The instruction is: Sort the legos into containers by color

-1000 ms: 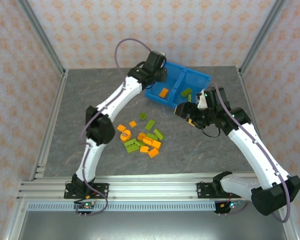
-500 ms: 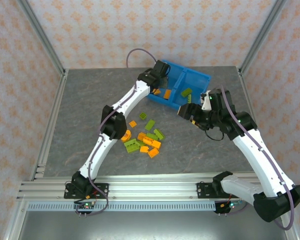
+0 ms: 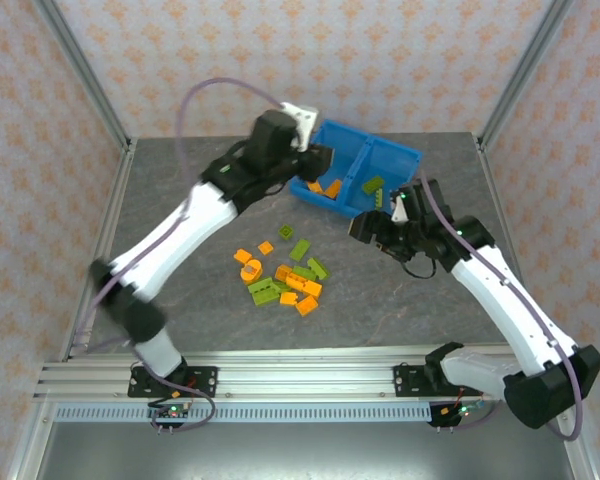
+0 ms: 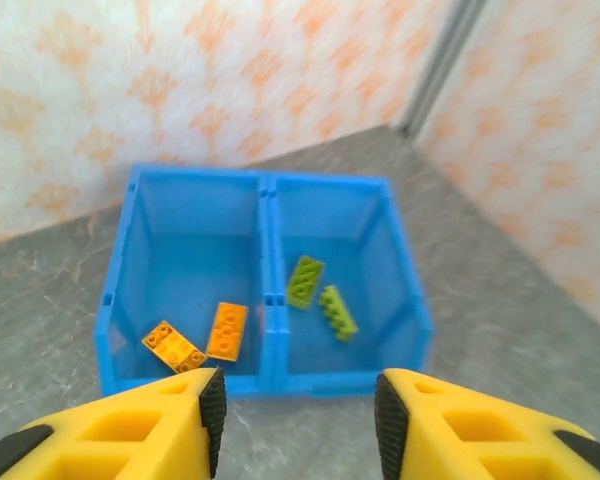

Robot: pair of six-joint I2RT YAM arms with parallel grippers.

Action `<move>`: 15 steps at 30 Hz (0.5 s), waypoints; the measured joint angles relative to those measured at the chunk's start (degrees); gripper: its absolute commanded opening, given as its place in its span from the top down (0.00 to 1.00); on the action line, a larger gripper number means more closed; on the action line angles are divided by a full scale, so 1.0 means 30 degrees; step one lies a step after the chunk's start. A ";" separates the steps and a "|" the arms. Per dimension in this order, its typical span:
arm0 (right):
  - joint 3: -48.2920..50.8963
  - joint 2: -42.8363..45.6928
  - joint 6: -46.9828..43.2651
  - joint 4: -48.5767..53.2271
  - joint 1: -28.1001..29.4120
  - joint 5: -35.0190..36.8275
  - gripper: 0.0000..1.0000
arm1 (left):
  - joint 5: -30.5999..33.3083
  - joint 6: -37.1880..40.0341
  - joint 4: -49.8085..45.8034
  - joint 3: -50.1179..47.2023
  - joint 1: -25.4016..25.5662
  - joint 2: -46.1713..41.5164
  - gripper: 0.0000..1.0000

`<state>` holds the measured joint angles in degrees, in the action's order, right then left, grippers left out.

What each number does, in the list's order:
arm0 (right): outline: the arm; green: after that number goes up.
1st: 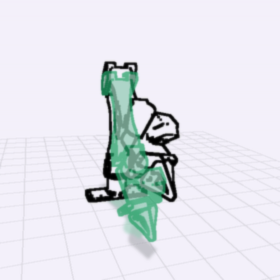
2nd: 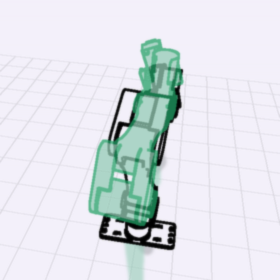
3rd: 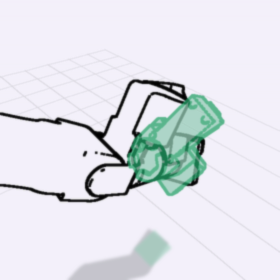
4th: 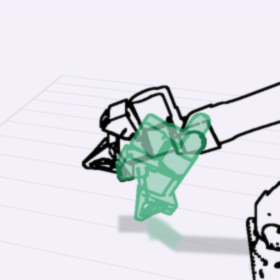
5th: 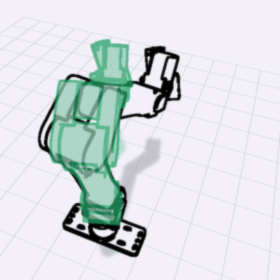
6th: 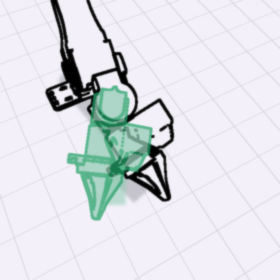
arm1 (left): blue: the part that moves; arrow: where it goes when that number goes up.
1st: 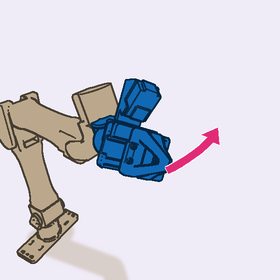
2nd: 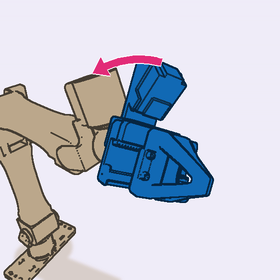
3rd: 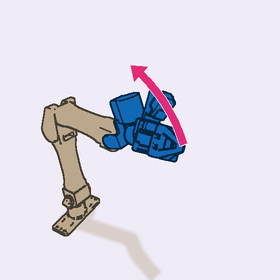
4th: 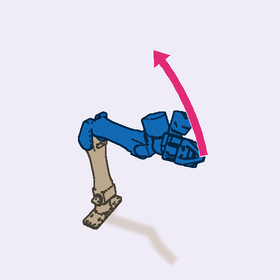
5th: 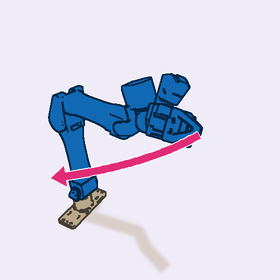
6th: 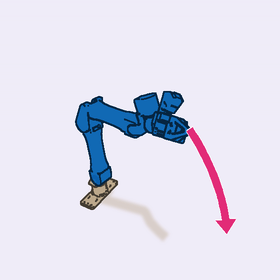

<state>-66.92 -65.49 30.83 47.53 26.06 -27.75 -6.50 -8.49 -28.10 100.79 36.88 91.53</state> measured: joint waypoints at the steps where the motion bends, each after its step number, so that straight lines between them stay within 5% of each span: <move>1: -0.0255 -0.0663 -0.0153 0.0007 0.0415 0.0226 0.23 | -0.0124 0.0364 0.0350 -0.1647 0.0204 -0.2280 0.46; 7: -0.3213 -0.6156 -0.1297 -0.0393 0.2827 0.0925 0.22 | -0.0240 0.3344 -0.0612 -0.7410 0.0321 -1.1577 0.05; 15: -0.9923 -1.4418 -0.4182 -0.0612 0.4874 0.2674 0.13 | -0.1865 1.0098 -0.5399 -1.5052 0.0335 -1.9081 0.00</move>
<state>-96.68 -108.75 18.28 45.69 40.69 -19.73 -12.10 21.80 -44.29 55.64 37.89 34.28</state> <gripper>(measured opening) 0.856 0.995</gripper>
